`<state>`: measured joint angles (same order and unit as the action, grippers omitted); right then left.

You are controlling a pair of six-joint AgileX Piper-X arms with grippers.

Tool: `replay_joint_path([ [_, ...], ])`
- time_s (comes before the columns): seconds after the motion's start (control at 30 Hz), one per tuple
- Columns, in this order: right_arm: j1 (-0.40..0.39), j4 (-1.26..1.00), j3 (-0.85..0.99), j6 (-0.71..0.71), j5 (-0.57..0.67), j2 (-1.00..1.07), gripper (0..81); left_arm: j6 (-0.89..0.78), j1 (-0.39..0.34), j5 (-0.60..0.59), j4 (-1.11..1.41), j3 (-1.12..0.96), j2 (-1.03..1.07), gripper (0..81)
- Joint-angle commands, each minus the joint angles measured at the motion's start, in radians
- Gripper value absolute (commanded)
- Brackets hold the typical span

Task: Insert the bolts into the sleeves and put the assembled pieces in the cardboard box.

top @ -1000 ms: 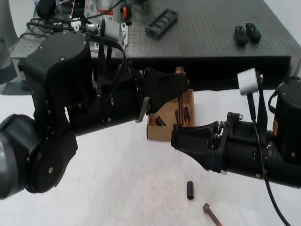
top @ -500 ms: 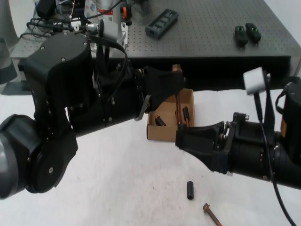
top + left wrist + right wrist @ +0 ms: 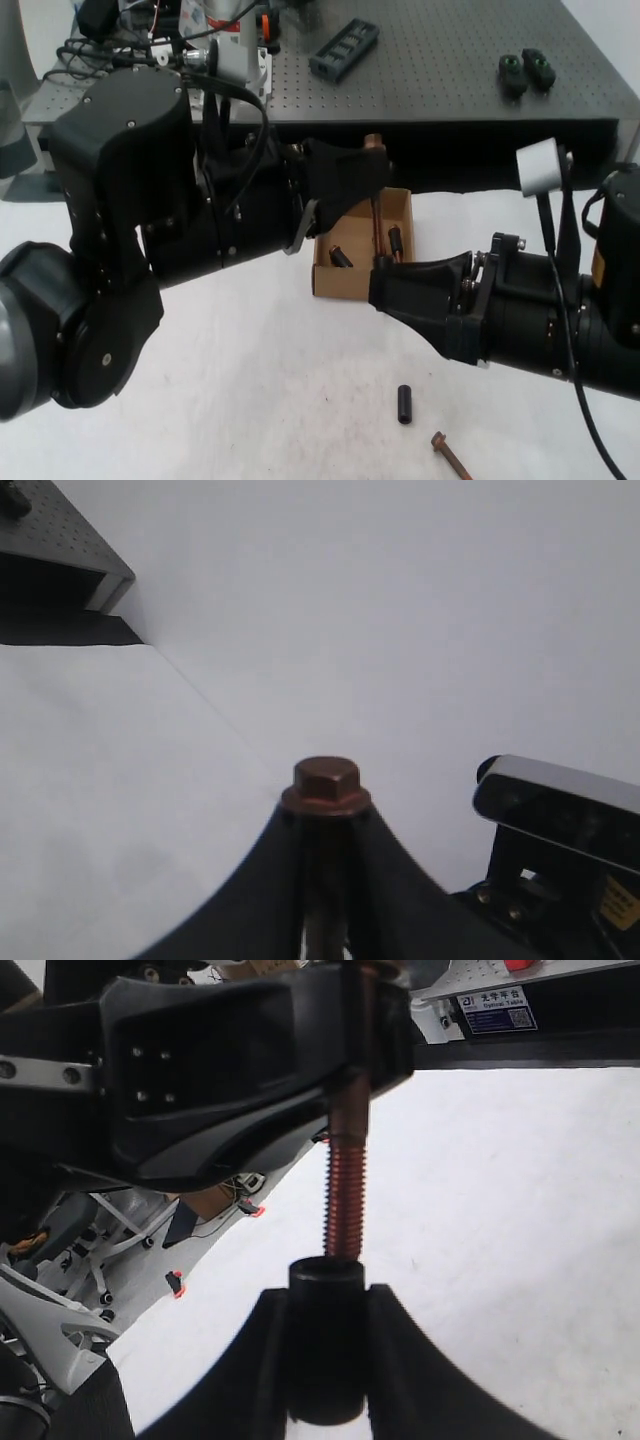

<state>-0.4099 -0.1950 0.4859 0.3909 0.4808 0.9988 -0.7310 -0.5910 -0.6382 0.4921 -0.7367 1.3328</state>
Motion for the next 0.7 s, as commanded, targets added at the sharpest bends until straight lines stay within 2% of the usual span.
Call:
replay_joint_path([
  [0.0, 0.0, -0.037, 0.005, -0.001, 0.001, 0.001, 3.8, 0.021, -0.002, -0.029, 0.01, -0.004, -0.007, 0.7],
  [0.47, 0.0, -0.134, 0.005, -0.001, -0.113, 0.001, 3.8, 0.021, -0.002, -0.082, 0.01, -0.004, -0.007, 0.8],
  [0.53, 0.002, -0.138, 0.005, -0.004, -0.131, 0.001, 3.8, 0.021, -0.002, -0.084, 0.01, -0.004, -0.007, 9.2],
  [0.6, 0.011, -0.141, 0.005, -0.023, -0.135, 0.001, 3.8, 0.021, -0.002, -0.07, 0.007, -0.004, -0.007, 26.0],
  [0.67, 0.039, -0.14, 0.009, -0.047, -0.169, 0.009, 3.8, 0.021, -0.002, -0.003, -0.006, -0.004, -0.007, 47.1],
])
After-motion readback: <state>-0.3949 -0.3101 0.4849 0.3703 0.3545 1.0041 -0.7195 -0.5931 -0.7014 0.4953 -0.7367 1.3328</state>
